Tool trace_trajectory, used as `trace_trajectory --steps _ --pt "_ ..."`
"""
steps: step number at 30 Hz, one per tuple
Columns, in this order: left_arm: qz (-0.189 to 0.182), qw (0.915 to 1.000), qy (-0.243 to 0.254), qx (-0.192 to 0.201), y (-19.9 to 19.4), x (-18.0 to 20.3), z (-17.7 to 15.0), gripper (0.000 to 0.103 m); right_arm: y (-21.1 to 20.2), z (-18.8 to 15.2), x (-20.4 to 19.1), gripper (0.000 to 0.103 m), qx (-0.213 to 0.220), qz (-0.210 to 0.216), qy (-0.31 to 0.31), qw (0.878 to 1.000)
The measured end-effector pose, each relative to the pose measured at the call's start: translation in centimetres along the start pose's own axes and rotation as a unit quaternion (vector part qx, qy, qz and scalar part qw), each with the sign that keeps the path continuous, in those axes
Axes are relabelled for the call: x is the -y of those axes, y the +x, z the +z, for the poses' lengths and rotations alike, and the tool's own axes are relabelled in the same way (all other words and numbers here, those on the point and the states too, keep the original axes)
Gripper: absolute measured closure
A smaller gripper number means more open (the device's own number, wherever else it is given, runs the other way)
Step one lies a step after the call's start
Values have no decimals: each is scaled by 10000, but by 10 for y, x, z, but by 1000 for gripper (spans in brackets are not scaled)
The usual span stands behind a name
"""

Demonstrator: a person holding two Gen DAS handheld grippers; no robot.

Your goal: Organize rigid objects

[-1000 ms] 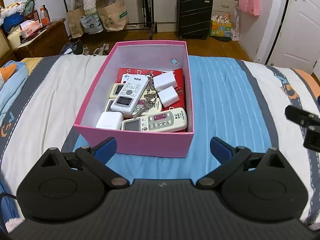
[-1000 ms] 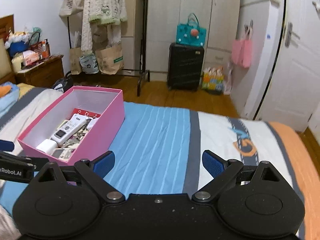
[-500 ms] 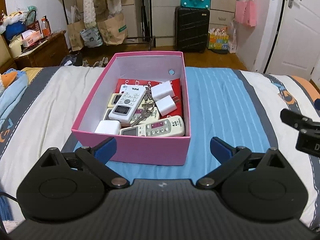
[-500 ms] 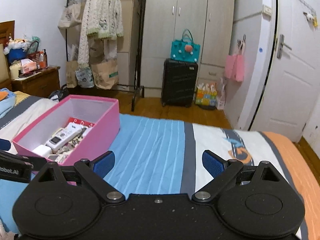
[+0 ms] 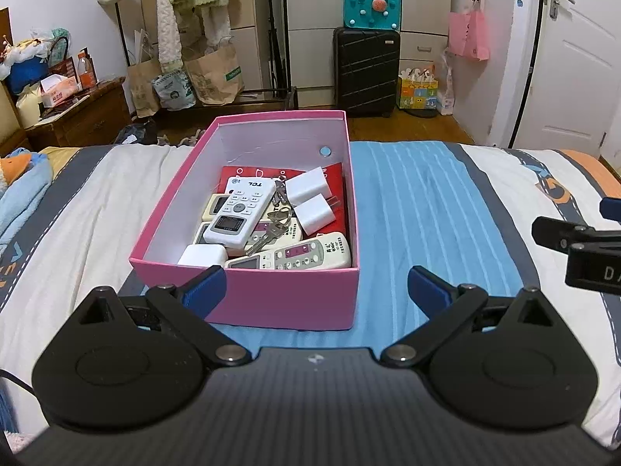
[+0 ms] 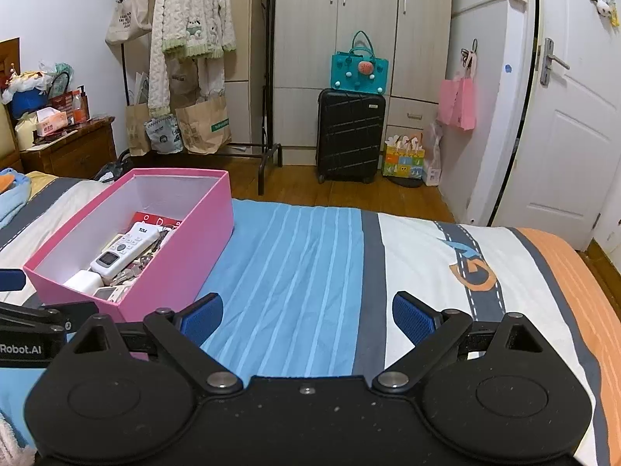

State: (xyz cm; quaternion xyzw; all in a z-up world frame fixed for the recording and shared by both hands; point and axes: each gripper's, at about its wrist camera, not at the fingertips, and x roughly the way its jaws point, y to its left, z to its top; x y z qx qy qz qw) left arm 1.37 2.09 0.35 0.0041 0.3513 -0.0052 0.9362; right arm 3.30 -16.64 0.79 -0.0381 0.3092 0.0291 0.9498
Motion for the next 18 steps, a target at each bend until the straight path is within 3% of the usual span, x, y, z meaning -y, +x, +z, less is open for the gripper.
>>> trace_trajectory --steps 18 --pt "46 9999 -41 -125 2 -8 -3 2 9 -1 5 7 -169 -62 163 9997"
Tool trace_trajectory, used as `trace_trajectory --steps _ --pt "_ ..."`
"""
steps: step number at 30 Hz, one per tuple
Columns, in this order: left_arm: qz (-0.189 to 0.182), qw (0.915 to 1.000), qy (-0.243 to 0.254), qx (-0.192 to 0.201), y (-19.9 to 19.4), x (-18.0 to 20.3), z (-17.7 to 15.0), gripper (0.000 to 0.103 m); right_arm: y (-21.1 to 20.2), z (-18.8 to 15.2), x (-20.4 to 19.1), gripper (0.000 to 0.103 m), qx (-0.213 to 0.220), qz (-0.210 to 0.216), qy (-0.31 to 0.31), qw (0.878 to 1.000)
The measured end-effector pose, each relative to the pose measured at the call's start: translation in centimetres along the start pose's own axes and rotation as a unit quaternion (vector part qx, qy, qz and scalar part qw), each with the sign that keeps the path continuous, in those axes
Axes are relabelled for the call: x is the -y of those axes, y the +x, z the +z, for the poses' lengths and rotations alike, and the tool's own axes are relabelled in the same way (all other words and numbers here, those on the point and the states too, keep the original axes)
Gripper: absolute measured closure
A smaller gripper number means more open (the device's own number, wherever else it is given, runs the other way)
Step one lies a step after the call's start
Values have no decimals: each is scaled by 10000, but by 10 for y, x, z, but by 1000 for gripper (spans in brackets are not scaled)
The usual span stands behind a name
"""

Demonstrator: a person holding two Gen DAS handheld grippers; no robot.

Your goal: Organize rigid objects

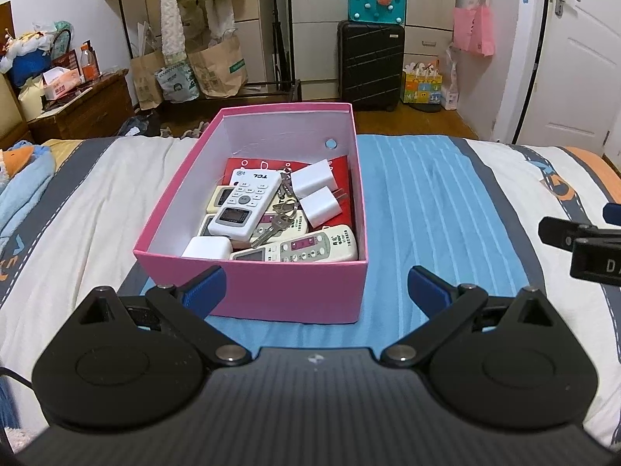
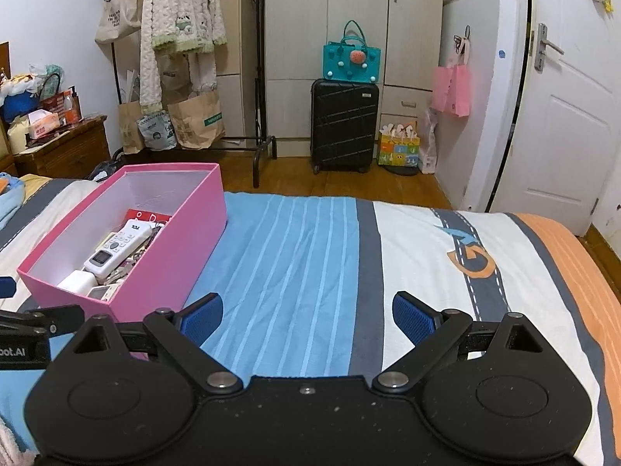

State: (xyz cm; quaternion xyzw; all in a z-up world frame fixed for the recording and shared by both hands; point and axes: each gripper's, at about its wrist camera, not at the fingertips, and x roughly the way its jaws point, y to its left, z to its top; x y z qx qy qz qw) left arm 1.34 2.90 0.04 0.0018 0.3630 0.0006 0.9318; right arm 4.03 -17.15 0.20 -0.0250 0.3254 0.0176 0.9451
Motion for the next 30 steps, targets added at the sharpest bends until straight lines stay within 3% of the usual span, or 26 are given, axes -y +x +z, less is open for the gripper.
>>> trace_trajectory --steps 14,30 --pt "144 9996 -26 -256 4 -2 1 2 -5 1 -2 7 128 -19 -38 9999" --pt "60 9998 -130 -135 0 -5 -1 2 -4 1 -2 7 84 -42 -42 9999"
